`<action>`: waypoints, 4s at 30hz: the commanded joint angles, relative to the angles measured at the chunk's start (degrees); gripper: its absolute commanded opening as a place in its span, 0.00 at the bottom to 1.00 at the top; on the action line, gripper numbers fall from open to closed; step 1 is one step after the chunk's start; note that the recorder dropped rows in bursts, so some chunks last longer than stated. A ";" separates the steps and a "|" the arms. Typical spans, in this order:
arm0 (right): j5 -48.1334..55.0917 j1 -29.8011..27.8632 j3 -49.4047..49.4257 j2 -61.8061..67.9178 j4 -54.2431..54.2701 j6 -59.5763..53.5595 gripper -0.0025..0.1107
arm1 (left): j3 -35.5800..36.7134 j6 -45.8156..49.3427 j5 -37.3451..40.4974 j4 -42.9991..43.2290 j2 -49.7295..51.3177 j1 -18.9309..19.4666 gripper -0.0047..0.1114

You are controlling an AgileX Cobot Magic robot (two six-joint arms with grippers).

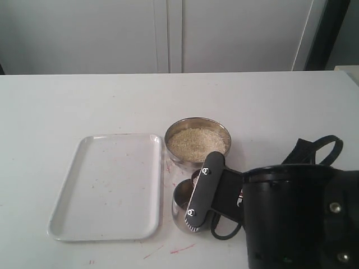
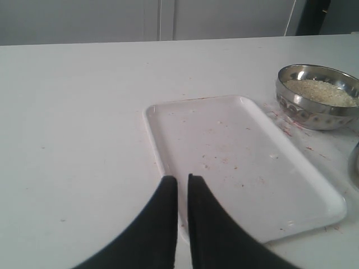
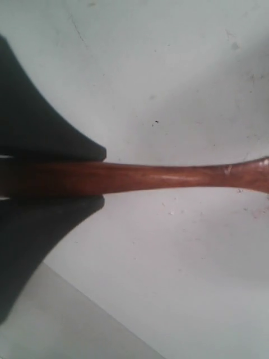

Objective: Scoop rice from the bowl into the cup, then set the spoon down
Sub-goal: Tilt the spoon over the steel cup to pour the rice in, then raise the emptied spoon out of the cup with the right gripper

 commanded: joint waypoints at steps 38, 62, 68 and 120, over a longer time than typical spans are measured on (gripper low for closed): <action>0.49 2.56 4.83 2.07 -13.01 2.85 0.02 | -0.36 0.01 -0.21 -0.55 0.04 -0.38 0.16; 0.49 2.56 5.68 0.39 -20.31 1.33 0.02 | -0.36 0.01 -0.21 -0.55 0.04 -0.38 0.16; 0.49 2.56 5.68 0.39 -20.56 1.33 0.02 | -0.36 0.01 -0.21 -0.55 0.04 -0.38 0.16; 0.49 5.27 10.35 -0.06 -26.47 0.57 0.02 | -0.36 0.01 -0.21 -0.55 0.04 -0.38 0.16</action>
